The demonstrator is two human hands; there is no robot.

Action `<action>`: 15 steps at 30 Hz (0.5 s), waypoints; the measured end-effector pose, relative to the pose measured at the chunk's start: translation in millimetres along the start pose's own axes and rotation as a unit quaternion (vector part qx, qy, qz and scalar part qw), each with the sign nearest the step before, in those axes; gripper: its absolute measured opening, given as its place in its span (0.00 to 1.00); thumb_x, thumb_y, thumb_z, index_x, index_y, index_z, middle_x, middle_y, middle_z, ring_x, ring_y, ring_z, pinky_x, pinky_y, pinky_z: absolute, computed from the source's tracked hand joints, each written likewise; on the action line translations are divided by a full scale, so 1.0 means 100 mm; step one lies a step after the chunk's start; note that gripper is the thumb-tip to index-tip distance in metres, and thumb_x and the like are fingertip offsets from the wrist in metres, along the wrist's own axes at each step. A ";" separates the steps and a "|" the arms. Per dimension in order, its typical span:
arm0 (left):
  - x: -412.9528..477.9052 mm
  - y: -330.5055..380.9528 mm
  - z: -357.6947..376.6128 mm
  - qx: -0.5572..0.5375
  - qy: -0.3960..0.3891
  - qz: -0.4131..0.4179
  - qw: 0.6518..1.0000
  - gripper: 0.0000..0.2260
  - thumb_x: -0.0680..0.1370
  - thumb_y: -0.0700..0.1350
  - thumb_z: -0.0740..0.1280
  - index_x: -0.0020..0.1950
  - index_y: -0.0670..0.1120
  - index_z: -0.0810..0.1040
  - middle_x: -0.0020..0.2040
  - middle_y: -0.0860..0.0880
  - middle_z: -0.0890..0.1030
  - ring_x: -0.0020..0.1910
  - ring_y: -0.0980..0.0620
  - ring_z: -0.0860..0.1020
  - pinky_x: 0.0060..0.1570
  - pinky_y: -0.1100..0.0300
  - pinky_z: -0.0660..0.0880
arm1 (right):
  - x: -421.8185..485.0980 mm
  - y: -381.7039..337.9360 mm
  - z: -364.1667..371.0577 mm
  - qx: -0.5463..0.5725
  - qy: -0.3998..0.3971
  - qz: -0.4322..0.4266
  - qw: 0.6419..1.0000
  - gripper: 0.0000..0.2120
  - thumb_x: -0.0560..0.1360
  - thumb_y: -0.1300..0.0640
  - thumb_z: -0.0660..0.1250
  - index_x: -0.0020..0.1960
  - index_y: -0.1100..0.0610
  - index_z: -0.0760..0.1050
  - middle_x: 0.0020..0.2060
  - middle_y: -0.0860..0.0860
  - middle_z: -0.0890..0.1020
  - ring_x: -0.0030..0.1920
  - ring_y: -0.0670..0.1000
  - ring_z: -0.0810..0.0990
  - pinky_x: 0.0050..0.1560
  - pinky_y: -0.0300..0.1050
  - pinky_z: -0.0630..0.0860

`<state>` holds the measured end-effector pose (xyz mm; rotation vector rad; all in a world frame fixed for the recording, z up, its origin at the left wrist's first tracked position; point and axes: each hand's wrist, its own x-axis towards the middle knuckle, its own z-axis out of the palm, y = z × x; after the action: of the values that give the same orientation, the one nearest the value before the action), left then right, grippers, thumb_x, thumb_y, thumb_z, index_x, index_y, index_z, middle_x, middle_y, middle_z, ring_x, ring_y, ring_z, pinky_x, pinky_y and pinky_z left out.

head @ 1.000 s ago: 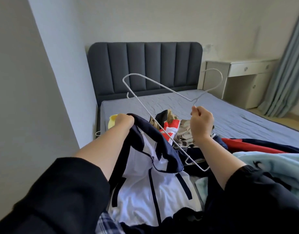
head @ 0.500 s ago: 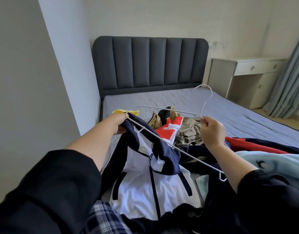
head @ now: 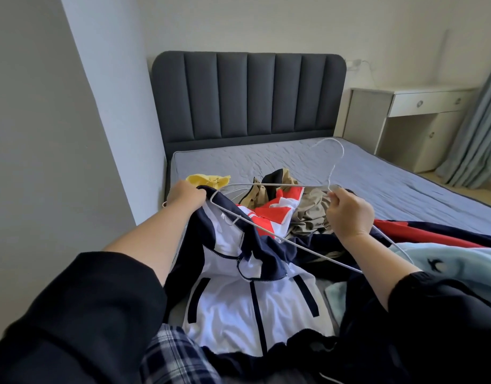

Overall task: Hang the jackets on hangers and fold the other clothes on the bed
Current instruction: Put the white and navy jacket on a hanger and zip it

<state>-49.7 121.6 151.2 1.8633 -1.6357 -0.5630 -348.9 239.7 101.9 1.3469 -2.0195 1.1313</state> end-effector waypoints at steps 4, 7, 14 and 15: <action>-0.08 0.05 0.12 0.022 -0.019 0.038 0.999 0.05 0.74 0.44 0.64 0.42 0.42 0.73 0.41 0.44 0.76 0.40 0.43 0.74 0.39 0.57 0.69 | -0.05 -0.17 0.00 -0.006 0.016 -0.061 0.998 0.11 0.70 0.66 0.71 0.30 0.62 0.76 0.21 0.55 0.74 0.20 0.56 0.69 0.27 0.39 0.62; -0.19 0.15 0.23 0.062 -0.025 0.080 0.995 0.09 0.76 0.47 0.63 0.41 0.43 0.72 0.35 0.48 0.72 0.34 0.49 0.70 0.38 0.57 0.67 | -0.11 -0.38 0.03 -0.003 0.024 -0.099 0.995 0.12 0.69 0.66 0.71 0.29 0.61 0.75 0.22 0.54 0.74 0.20 0.56 0.69 0.22 0.40 0.66; -0.45 0.58 0.25 -0.039 -0.037 0.136 0.989 0.11 0.75 0.43 0.63 0.34 0.39 0.75 0.37 0.38 0.79 0.46 0.37 0.78 0.37 0.55 0.69 | -0.09 -0.89 0.07 0.071 0.012 -0.076 0.995 0.12 0.71 0.62 0.69 0.28 0.61 0.75 0.24 0.54 0.74 0.26 0.57 0.71 0.26 0.42 0.63; -0.49 0.65 0.23 -0.053 -0.039 0.150 0.987 0.13 0.75 0.42 0.63 0.31 0.39 0.73 0.33 0.38 0.76 0.43 0.35 0.77 0.34 0.54 0.68 | -0.06 -0.96 0.09 0.085 -0.008 -0.052 0.995 0.12 0.72 0.61 0.68 0.30 0.61 0.76 0.26 0.55 0.76 0.29 0.56 0.70 0.30 0.43 0.61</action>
<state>-120.2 161.5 174.3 1.4993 -1.8559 -0.5864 -259.1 218.4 128.7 1.5289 -1.8754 1.2712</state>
